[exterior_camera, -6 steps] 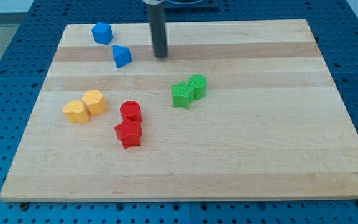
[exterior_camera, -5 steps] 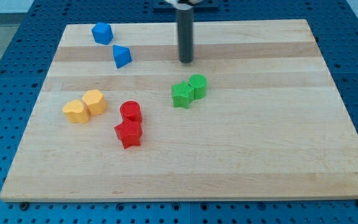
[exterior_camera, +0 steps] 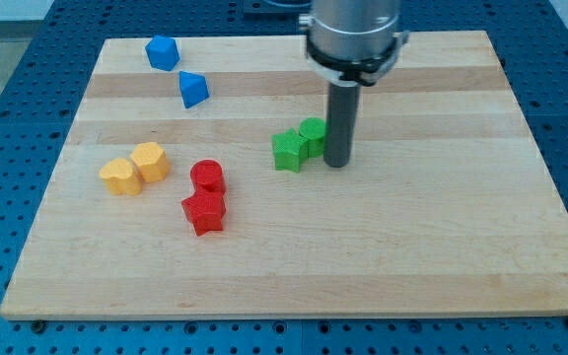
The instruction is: Push green circle towards the top center
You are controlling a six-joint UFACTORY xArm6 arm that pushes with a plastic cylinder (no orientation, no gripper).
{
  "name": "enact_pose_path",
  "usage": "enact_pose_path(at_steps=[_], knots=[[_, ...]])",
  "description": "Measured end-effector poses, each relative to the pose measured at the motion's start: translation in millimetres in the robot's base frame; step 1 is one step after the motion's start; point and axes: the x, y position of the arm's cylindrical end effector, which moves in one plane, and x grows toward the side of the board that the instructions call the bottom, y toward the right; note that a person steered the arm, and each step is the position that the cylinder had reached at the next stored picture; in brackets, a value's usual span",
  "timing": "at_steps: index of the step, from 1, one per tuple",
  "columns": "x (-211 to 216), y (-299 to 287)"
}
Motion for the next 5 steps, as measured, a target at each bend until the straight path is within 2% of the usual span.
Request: enact_pose_path(at_steps=[2,5], knots=[[-7.0,-20.8],[-62.6,-35.8]])
